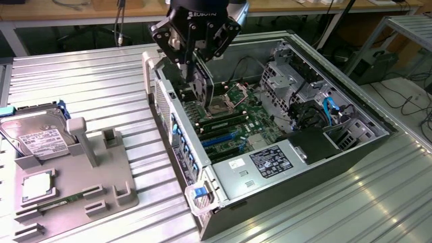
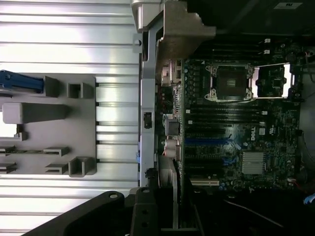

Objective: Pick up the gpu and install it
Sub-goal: 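Pick up the gpu and move the gpu toward the slot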

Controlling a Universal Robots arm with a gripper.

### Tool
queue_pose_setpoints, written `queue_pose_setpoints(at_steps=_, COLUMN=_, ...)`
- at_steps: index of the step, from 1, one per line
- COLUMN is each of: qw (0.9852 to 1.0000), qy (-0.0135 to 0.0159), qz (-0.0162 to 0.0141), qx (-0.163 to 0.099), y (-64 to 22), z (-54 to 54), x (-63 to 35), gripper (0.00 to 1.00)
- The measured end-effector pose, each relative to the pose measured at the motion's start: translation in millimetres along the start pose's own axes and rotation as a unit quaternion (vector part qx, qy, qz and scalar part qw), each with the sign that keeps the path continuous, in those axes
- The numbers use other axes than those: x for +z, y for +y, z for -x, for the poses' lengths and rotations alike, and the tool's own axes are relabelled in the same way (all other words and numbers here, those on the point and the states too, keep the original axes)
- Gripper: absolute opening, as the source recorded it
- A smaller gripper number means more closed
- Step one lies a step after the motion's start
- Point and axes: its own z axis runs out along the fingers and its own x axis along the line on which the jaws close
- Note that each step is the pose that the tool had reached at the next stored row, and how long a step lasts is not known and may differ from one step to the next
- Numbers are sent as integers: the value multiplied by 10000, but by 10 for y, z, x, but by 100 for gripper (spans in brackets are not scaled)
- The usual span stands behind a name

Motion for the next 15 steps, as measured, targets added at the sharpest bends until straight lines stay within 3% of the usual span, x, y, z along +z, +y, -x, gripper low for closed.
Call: queue_pose_setpoints(at_steps=15, qw=10000, qy=0, qz=-3, qx=-1, y=11, z=315, x=7, gripper=28)
